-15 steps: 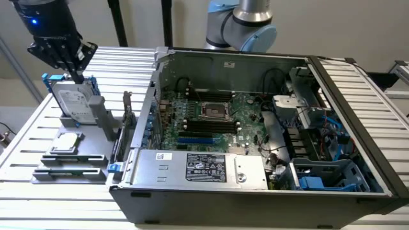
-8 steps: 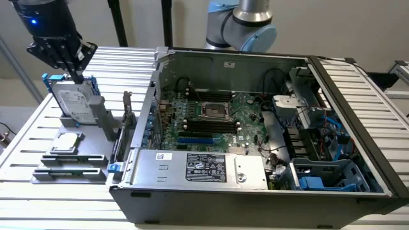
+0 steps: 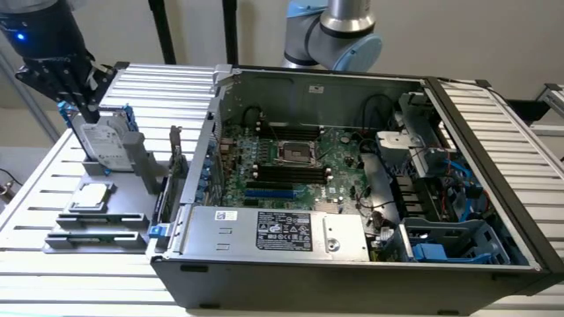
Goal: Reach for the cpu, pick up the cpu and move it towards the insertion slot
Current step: 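Pick up the cpu and move it towards the insertion slot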
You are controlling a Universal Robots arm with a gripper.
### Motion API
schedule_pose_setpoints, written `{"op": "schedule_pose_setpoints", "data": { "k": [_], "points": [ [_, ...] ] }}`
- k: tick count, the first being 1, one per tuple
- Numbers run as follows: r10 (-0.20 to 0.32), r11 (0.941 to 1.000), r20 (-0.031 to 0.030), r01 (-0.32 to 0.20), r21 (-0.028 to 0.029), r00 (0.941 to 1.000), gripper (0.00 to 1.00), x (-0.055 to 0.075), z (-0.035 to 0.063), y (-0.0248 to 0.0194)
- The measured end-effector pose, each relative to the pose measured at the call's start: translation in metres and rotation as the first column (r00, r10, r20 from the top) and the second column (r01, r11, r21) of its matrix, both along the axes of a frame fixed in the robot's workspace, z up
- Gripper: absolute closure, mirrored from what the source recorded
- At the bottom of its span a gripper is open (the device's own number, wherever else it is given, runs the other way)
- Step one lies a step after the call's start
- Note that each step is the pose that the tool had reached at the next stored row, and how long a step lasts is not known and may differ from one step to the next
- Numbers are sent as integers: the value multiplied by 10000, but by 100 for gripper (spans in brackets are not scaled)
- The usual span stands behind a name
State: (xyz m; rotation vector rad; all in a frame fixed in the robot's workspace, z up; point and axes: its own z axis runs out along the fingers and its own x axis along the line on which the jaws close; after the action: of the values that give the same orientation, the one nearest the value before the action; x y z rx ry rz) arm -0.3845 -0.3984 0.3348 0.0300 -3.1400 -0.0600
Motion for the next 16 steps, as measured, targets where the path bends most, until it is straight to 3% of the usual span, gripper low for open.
{"op": "schedule_pose_setpoints", "data": {
  "k": [12, 16],
  "points": [
    [0, 10000, -1, 0, -29, 10000, 89, -384, -8, -242],
    [-1, 10000, 0, 1, -36, 10000, 89, -393, -8, -250]
  ]
}}
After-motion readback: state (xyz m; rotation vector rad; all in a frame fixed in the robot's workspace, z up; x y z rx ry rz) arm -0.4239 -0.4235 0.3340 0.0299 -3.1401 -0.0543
